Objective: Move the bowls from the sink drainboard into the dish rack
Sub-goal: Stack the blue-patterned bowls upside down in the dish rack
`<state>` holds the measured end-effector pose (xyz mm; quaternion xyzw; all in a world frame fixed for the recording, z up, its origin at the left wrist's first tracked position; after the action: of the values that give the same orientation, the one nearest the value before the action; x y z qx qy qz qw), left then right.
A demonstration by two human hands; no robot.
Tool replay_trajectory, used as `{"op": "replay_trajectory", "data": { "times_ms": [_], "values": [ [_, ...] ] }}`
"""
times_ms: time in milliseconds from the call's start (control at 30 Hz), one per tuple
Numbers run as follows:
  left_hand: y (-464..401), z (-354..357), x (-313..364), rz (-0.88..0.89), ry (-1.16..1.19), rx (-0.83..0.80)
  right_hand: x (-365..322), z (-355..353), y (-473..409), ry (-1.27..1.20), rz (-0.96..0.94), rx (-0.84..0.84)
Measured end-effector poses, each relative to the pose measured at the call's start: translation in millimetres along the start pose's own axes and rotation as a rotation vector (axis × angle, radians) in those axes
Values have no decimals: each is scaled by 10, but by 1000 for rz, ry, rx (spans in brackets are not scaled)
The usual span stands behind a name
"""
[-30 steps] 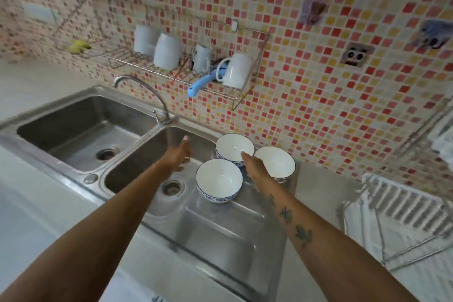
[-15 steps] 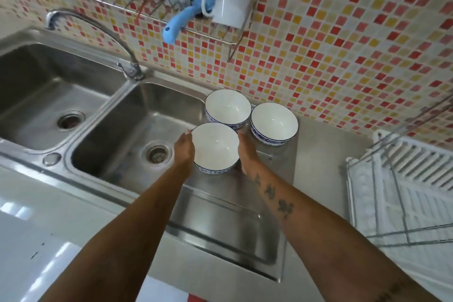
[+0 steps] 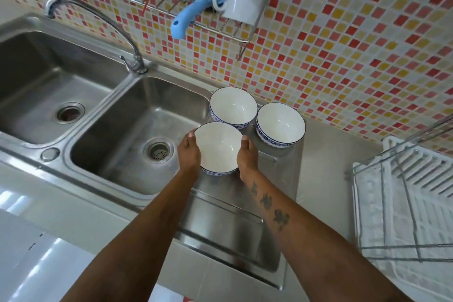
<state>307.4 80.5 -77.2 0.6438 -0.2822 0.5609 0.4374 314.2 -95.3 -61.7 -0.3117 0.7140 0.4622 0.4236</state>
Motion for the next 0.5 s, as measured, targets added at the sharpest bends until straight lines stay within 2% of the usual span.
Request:
{"op": "replay_trajectory", "data": {
  "times_ms": [167, 267, 400, 500],
  "values": [
    [108, -47, 36, 6, -30, 18, 77, -41, 12, -47, 32, 35],
    [340, -44, 233, -3, 26, 41, -130, -200, 169, -79, -16, 43],
    [802, 147, 875, -80, 336, 46, -792, -618, 506, -181, -174, 31],
    [1208, 428, 1459, -69, 527, -101, -1455, -1087, 871, -210, -367, 54]
  ]
}}
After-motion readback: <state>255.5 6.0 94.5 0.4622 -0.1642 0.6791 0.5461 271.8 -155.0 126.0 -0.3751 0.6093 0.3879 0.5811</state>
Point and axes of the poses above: each hand's wrist, its own y-axis away from the middle knuckle, its own z-axis out of the palm, x = y × z, the point moved 7 cm from there along -y, towards the middle knuckle, and after that the axes turned 4 degrees about z, right-handed, at the moved point
